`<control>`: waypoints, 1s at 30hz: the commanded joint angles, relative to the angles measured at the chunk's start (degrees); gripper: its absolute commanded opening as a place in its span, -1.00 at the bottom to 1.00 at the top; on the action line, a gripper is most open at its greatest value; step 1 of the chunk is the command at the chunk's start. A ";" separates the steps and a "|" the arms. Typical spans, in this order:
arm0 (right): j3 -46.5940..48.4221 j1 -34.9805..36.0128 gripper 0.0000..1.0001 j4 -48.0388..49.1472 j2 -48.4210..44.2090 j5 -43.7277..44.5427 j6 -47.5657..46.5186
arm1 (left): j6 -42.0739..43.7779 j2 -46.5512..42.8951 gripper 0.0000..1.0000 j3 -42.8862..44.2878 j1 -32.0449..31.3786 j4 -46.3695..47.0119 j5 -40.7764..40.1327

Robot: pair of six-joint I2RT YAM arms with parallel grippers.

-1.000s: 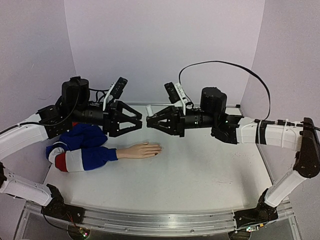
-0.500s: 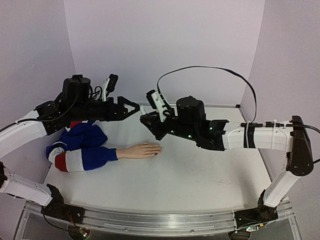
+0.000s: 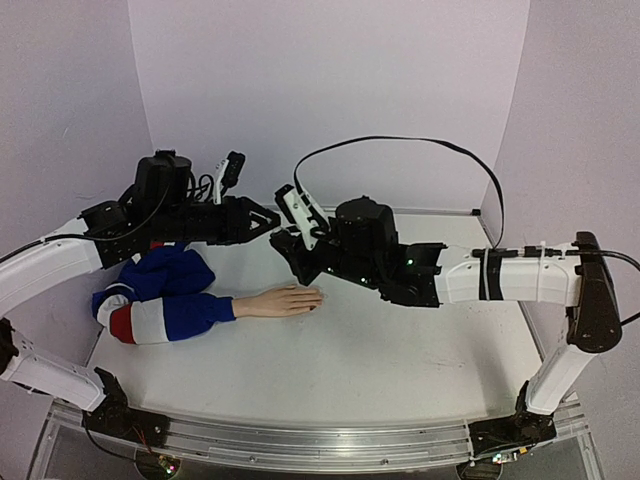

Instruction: Paint the nails

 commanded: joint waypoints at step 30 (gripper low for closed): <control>-1.71 -10.22 -1.00 31.42 -5.76 -83.33 29.81 | 31.60 1.09 -1.00 3.89 -5.30 2.82 53.88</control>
